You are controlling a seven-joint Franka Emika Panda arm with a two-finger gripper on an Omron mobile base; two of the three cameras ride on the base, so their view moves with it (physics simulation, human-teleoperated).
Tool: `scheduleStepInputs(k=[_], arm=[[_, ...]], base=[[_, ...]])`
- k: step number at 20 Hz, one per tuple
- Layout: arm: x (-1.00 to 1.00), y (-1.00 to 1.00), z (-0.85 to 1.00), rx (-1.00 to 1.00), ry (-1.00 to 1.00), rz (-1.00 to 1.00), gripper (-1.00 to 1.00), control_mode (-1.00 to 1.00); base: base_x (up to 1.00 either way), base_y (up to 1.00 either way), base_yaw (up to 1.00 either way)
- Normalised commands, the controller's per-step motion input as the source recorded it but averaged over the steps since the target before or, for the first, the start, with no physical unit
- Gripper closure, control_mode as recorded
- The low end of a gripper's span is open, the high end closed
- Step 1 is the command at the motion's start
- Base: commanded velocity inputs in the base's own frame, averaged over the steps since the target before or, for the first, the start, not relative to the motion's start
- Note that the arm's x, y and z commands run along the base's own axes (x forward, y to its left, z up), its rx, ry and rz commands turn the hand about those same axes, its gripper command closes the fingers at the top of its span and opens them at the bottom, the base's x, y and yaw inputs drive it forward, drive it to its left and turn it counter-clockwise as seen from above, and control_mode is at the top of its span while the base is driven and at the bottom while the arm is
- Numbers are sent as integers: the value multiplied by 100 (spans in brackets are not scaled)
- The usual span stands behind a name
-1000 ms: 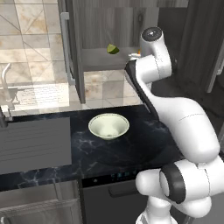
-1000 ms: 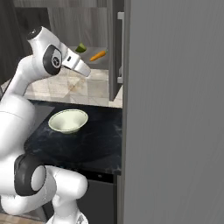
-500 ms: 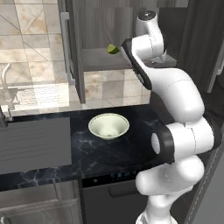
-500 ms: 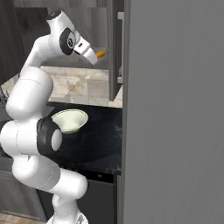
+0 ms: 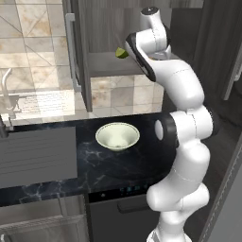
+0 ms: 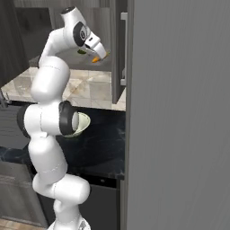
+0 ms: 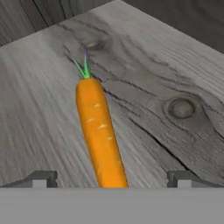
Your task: Pick the carrot from the cabinet and place it in the bowl. Then pick the bowl and place it in the sink. Then turn on the sink facuet.
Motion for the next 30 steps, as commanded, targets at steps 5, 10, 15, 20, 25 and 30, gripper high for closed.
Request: scheduleStepInputs(k=[5,10,15,20,25,30], arm=[[71,0,-15,0,0,0,-100,-100],[32,-9,-36,0,0,5,-100,-100],[6,-18,-23,0,0,4,-100,-100],[-19,-13,-20,0,-3,2,100,-100],[-36,-13,-32,0,-5,4,100,-100],[-38,-6,-26,0,-7,5,100,-100]], base=[[0,0,0],[0,0,0],[0,0,0],[0,0,0],[0,0,0],[0,0,0]])
